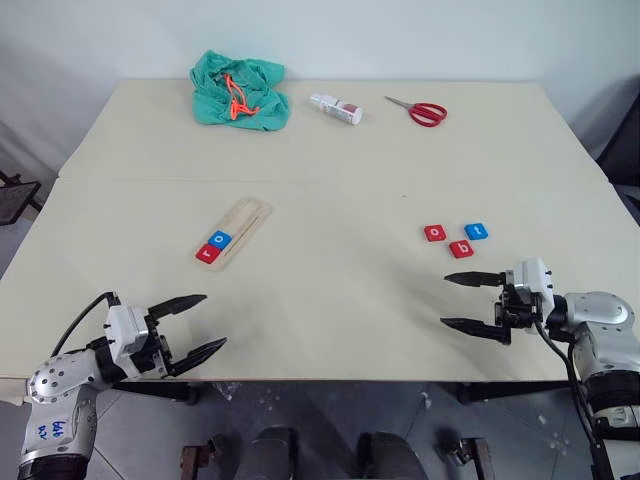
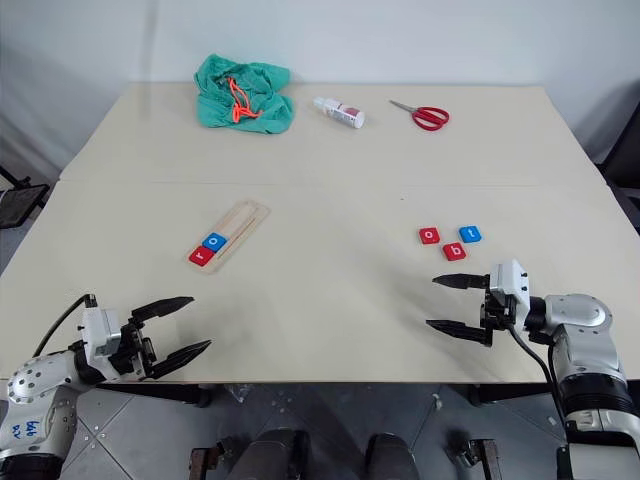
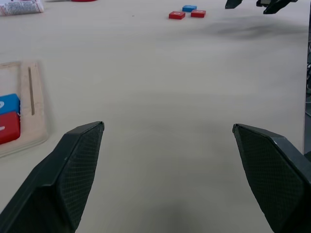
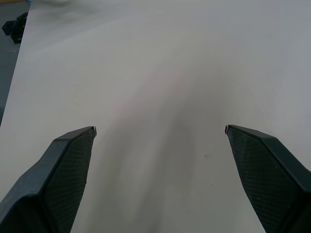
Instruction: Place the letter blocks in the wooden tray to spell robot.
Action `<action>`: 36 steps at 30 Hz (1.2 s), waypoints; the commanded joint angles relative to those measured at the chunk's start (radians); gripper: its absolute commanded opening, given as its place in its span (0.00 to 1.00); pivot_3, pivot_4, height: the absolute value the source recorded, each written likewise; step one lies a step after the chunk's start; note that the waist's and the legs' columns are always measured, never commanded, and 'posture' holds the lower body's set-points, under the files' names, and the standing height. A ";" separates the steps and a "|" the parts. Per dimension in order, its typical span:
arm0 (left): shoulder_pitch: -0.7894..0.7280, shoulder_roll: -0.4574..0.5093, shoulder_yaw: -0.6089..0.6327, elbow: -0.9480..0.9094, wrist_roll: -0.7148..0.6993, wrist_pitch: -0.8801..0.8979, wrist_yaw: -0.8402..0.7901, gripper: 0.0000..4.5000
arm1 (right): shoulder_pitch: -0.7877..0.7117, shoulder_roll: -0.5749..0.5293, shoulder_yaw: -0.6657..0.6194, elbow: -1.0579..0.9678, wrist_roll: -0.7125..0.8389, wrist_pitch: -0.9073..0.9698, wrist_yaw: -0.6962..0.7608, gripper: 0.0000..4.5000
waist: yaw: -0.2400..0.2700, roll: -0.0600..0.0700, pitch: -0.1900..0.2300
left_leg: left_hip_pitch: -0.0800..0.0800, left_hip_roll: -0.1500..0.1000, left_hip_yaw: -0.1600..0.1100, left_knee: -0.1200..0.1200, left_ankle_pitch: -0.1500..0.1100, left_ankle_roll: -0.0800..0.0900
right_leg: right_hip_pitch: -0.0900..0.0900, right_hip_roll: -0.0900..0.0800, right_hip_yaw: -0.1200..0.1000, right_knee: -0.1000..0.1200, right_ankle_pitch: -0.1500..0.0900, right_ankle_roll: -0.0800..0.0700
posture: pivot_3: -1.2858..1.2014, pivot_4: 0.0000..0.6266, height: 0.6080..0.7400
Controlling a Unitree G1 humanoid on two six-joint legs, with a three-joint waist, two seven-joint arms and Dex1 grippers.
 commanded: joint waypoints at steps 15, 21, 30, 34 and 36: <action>0.182 0.013 0.134 -0.217 -0.006 0.175 0.249 1.00 | -0.080 0.025 -0.008 0.011 0.004 0.011 0.025 0.99 | -0.002 0.000 0.000 | 0.000 0.000 0.000 0.000 0.000 0.000 | 0.000 0.000 0.001 0.000 0.000 0.000 | 0.52 0.24 1.00; 0.204 0.013 0.165 -0.243 -0.014 0.242 0.314 1.00 | -0.111 0.048 0.002 0.007 -0.009 0.017 0.013 0.99 | 0.002 0.000 0.000 | 0.000 0.000 0.000 0.000 0.000 0.000 | 0.000 -0.001 0.001 0.000 0.000 0.000 | 0.52 0.24 1.00; 0.060 0.083 0.107 -0.220 0.082 0.454 0.472 1.00 | -0.077 0.060 -0.007 -0.131 0.020 0.075 -0.001 0.99 | -0.001 0.001 0.001 | 0.000 0.000 0.000 0.000 0.000 0.000 | 0.000 0.000 0.001 0.000 0.000 0.000 | 0.52 0.24 1.00; -0.128 0.115 0.047 -0.174 0.118 0.652 0.587 1.00 | -0.044 0.066 -0.016 -0.245 0.043 0.123 -0.037 0.99 | 0.007 0.002 0.002 | 0.000 0.000 -0.002 0.000 0.000 0.000 | 0.000 0.000 0.000 0.003 0.000 0.000 | 0.52 0.24 1.00; -0.217 0.119 -0.010 -0.123 0.154 0.665 0.584 1.00 | -0.027 0.066 -0.022 -0.278 0.048 0.137 -0.051 0.99 | 0.007 0.002 0.002 | 0.000 0.000 -0.001 0.001 0.000 0.000 | -0.001 0.000 0.001 0.004 0.000 0.000 | 0.52 0.24 1.00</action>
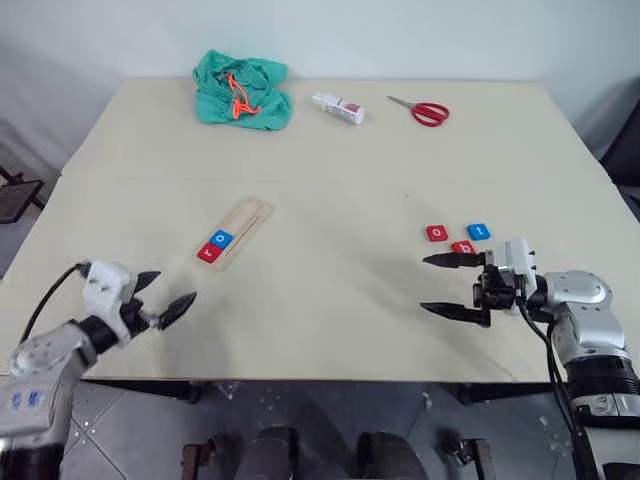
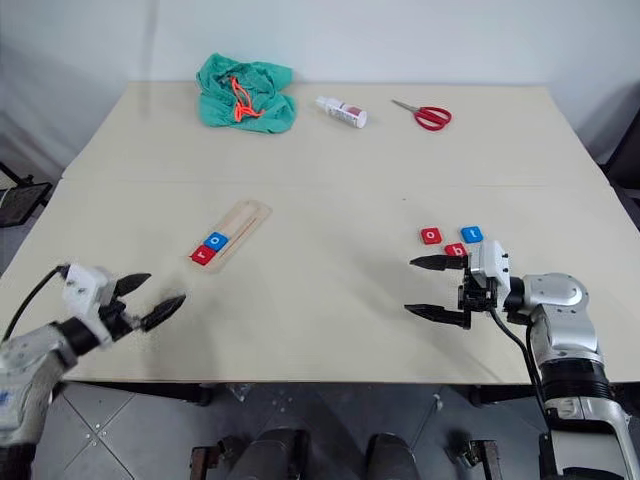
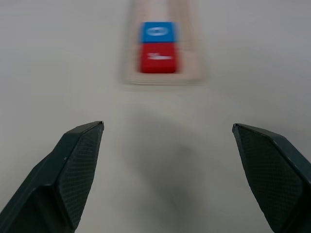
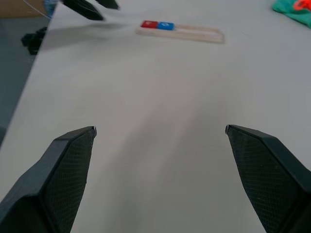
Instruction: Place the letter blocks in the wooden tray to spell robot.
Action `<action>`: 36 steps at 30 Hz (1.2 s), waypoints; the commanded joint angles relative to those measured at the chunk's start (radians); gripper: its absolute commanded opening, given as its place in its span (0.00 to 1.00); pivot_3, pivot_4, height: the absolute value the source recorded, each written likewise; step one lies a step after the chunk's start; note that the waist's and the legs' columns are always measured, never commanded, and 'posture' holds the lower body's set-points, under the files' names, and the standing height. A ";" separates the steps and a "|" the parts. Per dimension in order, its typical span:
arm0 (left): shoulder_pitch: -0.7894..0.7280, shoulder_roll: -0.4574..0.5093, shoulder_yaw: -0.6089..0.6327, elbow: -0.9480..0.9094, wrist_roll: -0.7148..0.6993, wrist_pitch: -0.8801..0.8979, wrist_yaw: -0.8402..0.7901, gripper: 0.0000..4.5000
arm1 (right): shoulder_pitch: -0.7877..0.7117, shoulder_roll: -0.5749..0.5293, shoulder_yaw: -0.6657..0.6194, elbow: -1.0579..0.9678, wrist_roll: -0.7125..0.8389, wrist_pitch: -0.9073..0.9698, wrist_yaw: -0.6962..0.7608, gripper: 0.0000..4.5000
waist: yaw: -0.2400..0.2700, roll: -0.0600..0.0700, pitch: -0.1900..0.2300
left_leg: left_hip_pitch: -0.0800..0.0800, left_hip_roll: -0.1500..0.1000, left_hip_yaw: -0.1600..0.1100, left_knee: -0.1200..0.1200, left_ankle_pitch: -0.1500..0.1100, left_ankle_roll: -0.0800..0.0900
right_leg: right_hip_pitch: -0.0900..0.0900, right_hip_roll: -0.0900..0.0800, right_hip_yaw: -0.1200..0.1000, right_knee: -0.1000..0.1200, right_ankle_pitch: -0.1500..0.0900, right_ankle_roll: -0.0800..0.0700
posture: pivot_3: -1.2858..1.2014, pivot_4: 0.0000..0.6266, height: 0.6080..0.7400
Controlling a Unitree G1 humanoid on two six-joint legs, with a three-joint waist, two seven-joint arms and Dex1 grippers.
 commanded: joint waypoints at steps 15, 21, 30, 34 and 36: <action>-0.303 -0.013 -0.189 0.220 0.117 0.049 -0.024 1.00 | 0.118 -0.015 -0.065 -0.179 0.045 0.053 -0.084 0.99 | 0.007 0.000 0.000 | 0.000 -0.001 0.002 0.000 0.000 0.000 | -0.004 0.000 0.000 0.003 0.000 0.000 | 0.52 0.24 1.00; -0.313 -0.035 -0.210 0.190 0.114 0.099 -0.024 1.00 | 0.128 -0.010 -0.060 -0.185 0.040 0.053 -0.094 0.99 | 0.014 -0.001 0.000 | 0.000 -0.001 0.002 0.000 0.000 0.000 | -0.003 0.000 0.000 0.004 0.000 0.000 | 0.52 0.24 1.00; -0.306 -0.045 -0.221 0.174 0.124 0.180 -0.003 1.00 | 0.123 -0.008 -0.054 -0.174 0.034 0.048 -0.096 0.99 | 0.015 -0.001 0.001 | 0.000 -0.001 0.002 0.001 0.000 0.000 | -0.003 0.000 0.000 0.004 0.000 0.000 | 0.52 0.24 1.00; -0.318 -0.042 -0.264 0.196 0.159 0.176 -0.014 0.93 | 0.110 -0.002 -0.047 -0.161 0.028 0.044 -0.095 1.00 | 0.017 -0.001 0.000 | 0.000 -0.001 0.002 0.001 0.000 0.000 | -0.003 0.000 0.000 0.004 0.000 0.000 | 0.52 0.24 1.00; -0.334 -0.050 -0.264 0.210 0.161 0.213 0.001 0.88 | 0.106 0.000 -0.044 -0.159 0.026 0.042 -0.096 1.00 | 0.018 -0.001 0.000 | 0.000 -0.001 0.002 0.001 0.000 0.000 | -0.003 -0.001 0.000 0.004 0.000 0.000 | 0.52 0.24 1.00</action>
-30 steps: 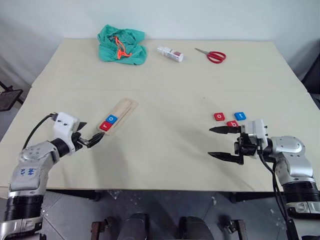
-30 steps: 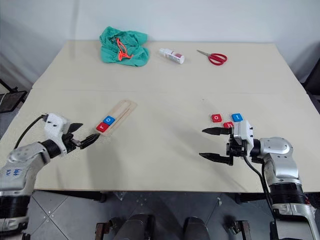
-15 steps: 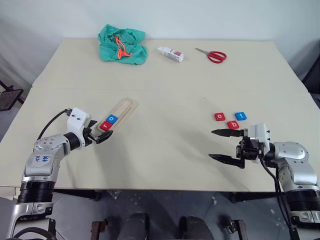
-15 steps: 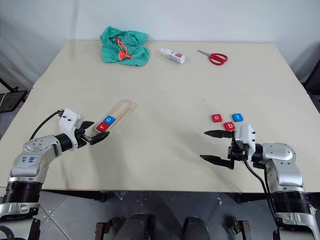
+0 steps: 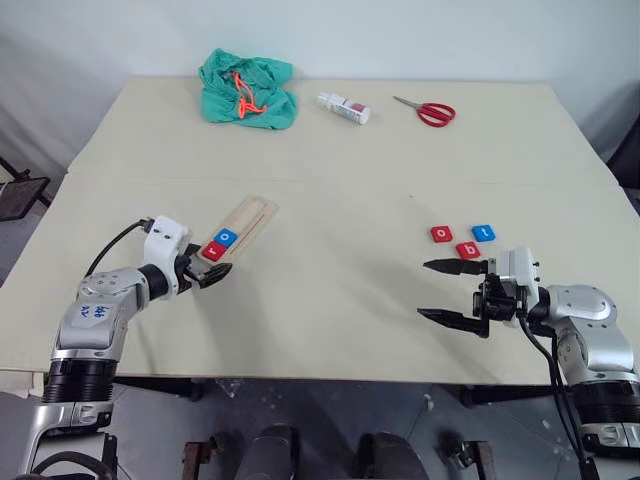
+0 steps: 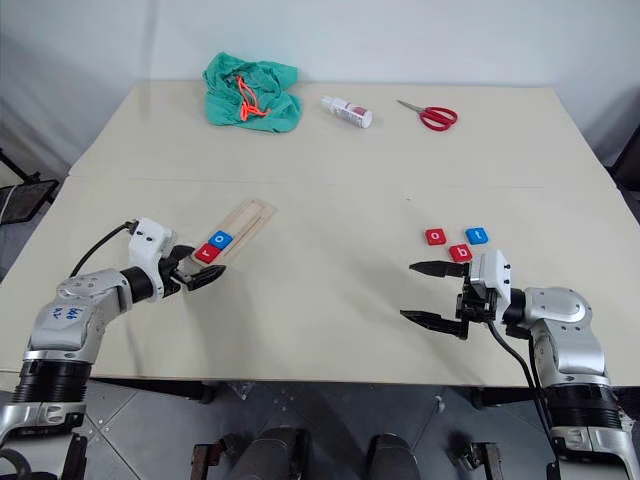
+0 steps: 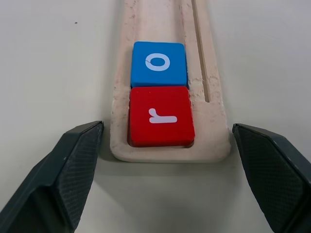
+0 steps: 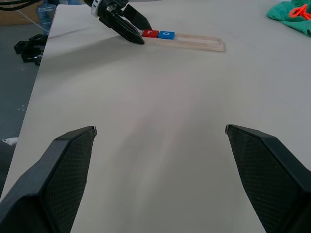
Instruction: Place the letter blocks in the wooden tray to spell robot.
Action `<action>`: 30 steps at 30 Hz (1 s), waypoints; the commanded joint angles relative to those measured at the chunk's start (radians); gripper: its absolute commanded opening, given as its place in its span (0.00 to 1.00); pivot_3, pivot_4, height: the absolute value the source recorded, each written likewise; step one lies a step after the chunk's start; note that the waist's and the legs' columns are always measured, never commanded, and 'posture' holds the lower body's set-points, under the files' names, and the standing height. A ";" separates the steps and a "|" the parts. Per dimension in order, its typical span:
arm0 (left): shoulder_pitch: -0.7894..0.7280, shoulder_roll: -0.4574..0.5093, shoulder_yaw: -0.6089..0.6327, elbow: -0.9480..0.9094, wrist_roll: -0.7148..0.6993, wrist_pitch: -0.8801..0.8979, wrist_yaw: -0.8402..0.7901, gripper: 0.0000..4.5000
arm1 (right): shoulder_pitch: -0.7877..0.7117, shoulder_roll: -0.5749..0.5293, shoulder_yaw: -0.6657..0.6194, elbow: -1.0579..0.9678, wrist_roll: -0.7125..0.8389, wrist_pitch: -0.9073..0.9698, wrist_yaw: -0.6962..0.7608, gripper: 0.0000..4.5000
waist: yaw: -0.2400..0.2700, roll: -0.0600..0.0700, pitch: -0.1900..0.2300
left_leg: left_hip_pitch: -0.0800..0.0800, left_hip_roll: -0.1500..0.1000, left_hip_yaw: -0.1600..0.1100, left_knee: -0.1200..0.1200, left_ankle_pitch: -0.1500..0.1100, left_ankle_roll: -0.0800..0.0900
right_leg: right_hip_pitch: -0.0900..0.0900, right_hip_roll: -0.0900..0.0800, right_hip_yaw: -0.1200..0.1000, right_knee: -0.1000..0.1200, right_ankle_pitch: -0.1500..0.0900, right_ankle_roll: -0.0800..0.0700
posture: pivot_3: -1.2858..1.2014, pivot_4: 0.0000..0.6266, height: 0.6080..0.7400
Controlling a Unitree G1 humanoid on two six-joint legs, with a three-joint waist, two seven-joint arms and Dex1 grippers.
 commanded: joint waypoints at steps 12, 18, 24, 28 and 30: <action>0.021 -0.027 -0.060 -0.004 -0.044 -0.305 -0.295 0.75 | -0.003 -0.007 -0.024 -0.016 0.013 -0.017 -0.005 1.00 | -0.001 0.000 0.000 | 0.000 -0.001 0.000 0.000 0.000 0.000 | 0.000 0.000 0.000 0.000 0.000 0.000 | 0.52 0.24 1.00; -0.003 -0.012 -0.158 0.000 -0.009 -0.372 -0.425 0.75 | 0.028 -0.042 -0.035 -0.027 0.026 -0.004 0.031 1.00 | -0.002 0.000 0.000 | -0.001 0.000 0.000 0.000 0.000 0.000 | 0.000 0.000 0.000 -0.001 0.000 0.000 | 0.52 0.24 1.00; -0.081 -0.053 -0.287 0.023 0.054 -0.443 -0.514 0.75 | 0.105 -0.107 -0.049 -0.026 0.028 -0.036 0.111 1.00 | 0.003 0.000 0.000 | -0.002 -0.001 0.000 0.000 0.000 0.001 | 0.000 0.000 -0.001 -0.001 0.000 0.000 | 0.52 0.24 1.00; -0.113 -0.094 -0.346 0.019 0.086 -0.457 -0.526 0.75 | 0.129 -0.118 -0.056 -0.020 0.020 -0.061 0.097 1.00 | -0.001 0.000 0.000 | -0.002 -0.001 0.004 0.001 0.000 0.001 | 0.000 0.000 -0.001 -0.001 0.000 0.000 | 0.52 0.24 1.00; -0.120 -0.107 -0.360 0.019 0.094 -0.465 -0.531 0.75 | 0.144 -0.117 -0.064 -0.032 0.024 -0.060 0.080 1.00 | -0.004 -0.001 0.000 | -0.002 0.000 0.005 0.001 0.000 0.001 | 0.000 0.001 -0.002 -0.001 0.000 0.000 | 0.52 0.24 1.00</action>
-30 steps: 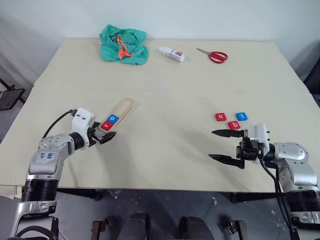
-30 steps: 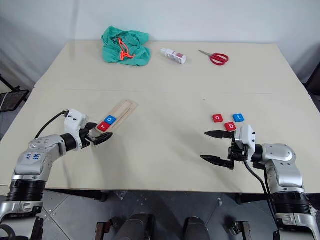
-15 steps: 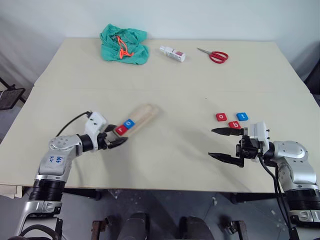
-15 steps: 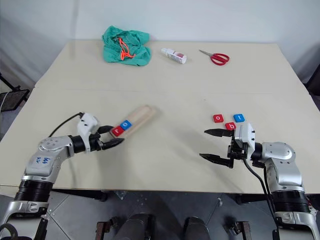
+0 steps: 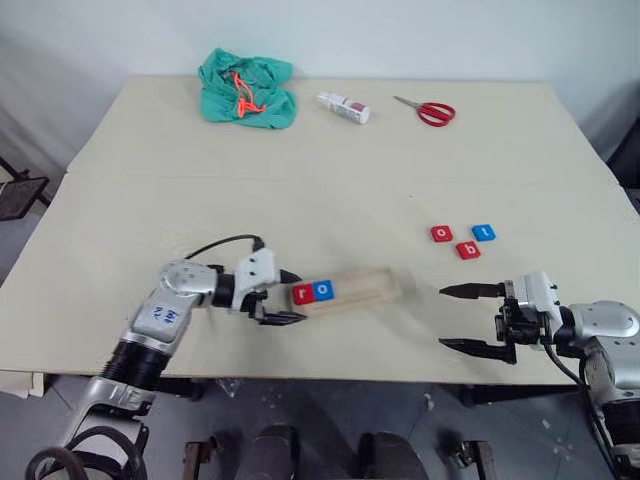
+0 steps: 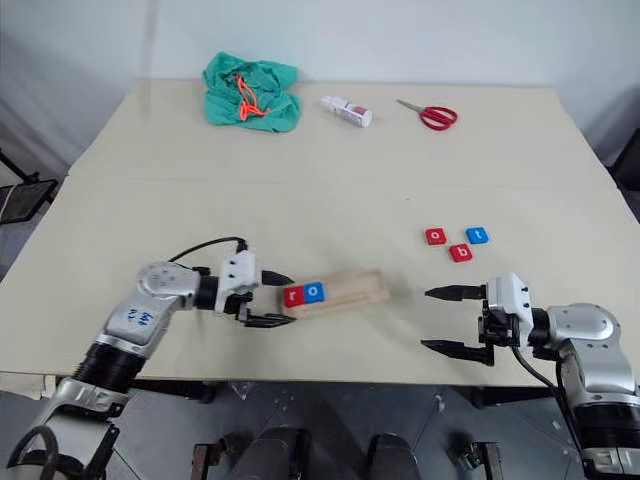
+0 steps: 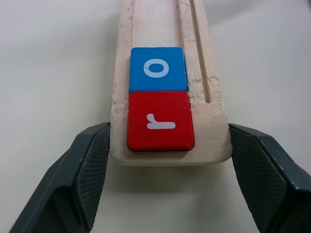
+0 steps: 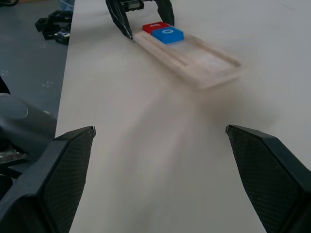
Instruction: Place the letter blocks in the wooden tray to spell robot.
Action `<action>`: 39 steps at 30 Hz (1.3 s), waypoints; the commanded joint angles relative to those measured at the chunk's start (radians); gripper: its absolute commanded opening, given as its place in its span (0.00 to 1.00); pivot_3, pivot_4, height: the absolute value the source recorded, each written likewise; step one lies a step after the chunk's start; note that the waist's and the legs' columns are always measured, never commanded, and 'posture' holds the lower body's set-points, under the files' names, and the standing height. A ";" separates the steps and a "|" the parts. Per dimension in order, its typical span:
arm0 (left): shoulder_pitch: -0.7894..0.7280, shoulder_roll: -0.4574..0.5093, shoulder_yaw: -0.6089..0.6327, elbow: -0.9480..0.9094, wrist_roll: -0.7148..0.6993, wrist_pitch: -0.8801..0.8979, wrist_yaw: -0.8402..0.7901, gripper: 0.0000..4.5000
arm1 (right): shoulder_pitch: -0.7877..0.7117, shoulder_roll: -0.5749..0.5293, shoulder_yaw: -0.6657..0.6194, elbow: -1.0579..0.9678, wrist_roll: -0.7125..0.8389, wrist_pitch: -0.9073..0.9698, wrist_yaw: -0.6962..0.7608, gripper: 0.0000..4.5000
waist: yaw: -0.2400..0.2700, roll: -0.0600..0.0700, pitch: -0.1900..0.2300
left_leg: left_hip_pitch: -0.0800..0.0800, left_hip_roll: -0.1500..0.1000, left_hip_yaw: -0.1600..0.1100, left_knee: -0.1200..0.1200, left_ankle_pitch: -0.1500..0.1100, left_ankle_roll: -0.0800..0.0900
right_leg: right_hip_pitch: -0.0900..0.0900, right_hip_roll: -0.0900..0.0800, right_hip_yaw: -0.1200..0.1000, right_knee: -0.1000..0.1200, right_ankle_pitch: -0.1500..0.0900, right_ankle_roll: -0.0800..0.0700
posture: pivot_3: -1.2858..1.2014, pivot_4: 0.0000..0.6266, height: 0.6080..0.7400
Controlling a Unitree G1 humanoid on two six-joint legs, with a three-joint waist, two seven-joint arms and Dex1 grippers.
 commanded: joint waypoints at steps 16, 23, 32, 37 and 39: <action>-0.032 -0.062 -0.117 -0.112 0.070 0.105 -0.015 0.75 | 0.148 -0.012 -0.103 -0.134 0.034 -0.001 -0.091 1.00 | 0.005 -0.001 0.000 | 0.000 0.000 0.004 0.001 0.000 0.000 | 0.000 0.000 0.000 0.000 0.000 0.000 | 0.52 0.24 1.00; -0.028 -0.055 -0.109 -0.113 0.076 0.114 -0.006 0.75 | 0.140 -0.015 -0.099 -0.131 0.036 0.001 -0.103 1.00 | 0.005 -0.001 0.000 | 0.000 0.000 0.004 0.002 0.000 0.000 | 0.000 0.000 0.000 0.000 0.000 0.000 | 0.52 0.24 1.00; -0.027 -0.046 -0.109 -0.114 0.066 0.119 -0.024 0.98 | 0.114 -0.015 -0.090 -0.115 0.030 0.002 -0.103 1.00 | 0.005 -0.001 0.000 | 0.000 0.000 0.004 0.002 0.000 0.000 | 0.000 0.000 0.000 0.000 0.000 0.000 | 0.52 0.24 1.00; -0.032 -0.042 -0.083 -0.122 0.051 0.118 -0.019 0.99 | 0.113 -0.016 -0.102 -0.125 0.033 0.012 -0.123 1.00 | 0.005 -0.001 0.000 | 0.000 0.000 0.004 0.002 0.000 0.000 | 0.000 0.000 0.000 0.000 0.000 0.000 | 0.52 0.24 1.00; -0.041 -0.029 -0.060 -0.129 0.031 0.131 -0.030 0.99 | 0.123 -0.016 -0.114 -0.137 0.037 0.019 -0.143 1.00 | 0.004 -0.001 0.000 | 0.000 0.000 0.003 0.002 0.000 0.000 | 0.000 0.000 0.000 0.000 0.000 0.000 | 0.52 0.24 1.00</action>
